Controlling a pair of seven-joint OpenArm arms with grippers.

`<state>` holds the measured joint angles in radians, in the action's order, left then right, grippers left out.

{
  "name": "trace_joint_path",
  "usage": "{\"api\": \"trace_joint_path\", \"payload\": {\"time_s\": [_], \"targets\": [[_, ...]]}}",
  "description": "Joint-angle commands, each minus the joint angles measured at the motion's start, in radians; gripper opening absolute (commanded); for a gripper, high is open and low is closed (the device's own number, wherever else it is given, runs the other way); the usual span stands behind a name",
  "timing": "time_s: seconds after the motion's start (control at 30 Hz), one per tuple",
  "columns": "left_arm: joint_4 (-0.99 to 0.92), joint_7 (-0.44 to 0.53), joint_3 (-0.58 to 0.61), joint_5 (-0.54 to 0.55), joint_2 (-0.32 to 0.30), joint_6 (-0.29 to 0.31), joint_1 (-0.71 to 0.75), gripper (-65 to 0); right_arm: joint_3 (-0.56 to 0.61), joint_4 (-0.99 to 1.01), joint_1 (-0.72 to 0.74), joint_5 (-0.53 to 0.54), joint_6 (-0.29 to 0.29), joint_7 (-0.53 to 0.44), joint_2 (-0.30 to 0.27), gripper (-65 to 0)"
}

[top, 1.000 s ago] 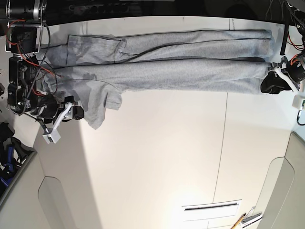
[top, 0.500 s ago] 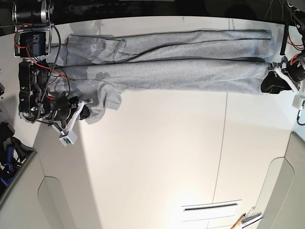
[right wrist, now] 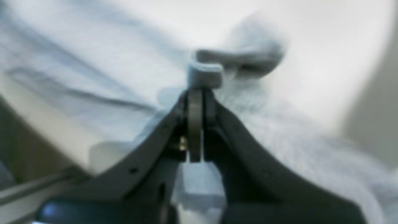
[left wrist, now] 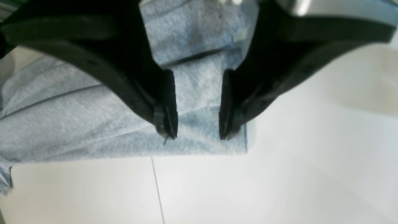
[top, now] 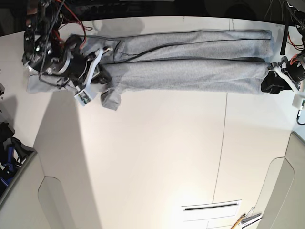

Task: Fold the T-shirt properly
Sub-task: 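Release the hem and move the right gripper to the shirt's end, then grasp the shirt end with the right gripper and the other end with left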

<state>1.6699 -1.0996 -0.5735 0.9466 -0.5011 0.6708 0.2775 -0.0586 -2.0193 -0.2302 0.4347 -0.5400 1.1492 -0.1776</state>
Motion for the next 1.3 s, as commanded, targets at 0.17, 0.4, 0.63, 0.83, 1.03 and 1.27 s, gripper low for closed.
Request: {"api": "trace_joint_path", "payload": {"time_s": [0.17, 0.4, 0.63, 0.83, 1.03, 1.27], "targets": [[0.016, 0.026, -0.008, 0.015, -0.023, 0.006, -0.006, -39.4, -0.004, -0.16, -0.145, 0.018, -0.006, -0.035, 0.037, -65.0], [0.016, 0.027, -0.008, 0.018, -0.023, 0.003, -0.006, -39.4, -0.004, -0.161, -0.15, 0.019, -0.006, -0.035, 0.037, -60.3], [0.016, 0.034, -0.009, 0.025, -0.023, 0.004, -0.006, -35.4, -0.004, -0.161, -0.145, 0.021, -0.006, -0.066, 0.037, -34.2], [0.016, 0.028, -0.042, 0.007, -0.023, 0.003, -0.006, -30.0, -0.023, -0.165, -0.143, 0.017, -0.006, -0.075, 0.037, -34.2], [0.016, 0.004, -0.182, 0.041, -0.023, 0.003, -0.005, -30.0, -0.106, -0.165, -0.14, 0.018, -0.006, -0.08, 0.037, -34.2], [0.016, -0.014, -0.267, 0.067, -0.003, 0.003, 0.059, -30.0, -0.208, -0.165, -0.127, 0.019, -0.006, -0.084, 0.037, -34.2]]}}
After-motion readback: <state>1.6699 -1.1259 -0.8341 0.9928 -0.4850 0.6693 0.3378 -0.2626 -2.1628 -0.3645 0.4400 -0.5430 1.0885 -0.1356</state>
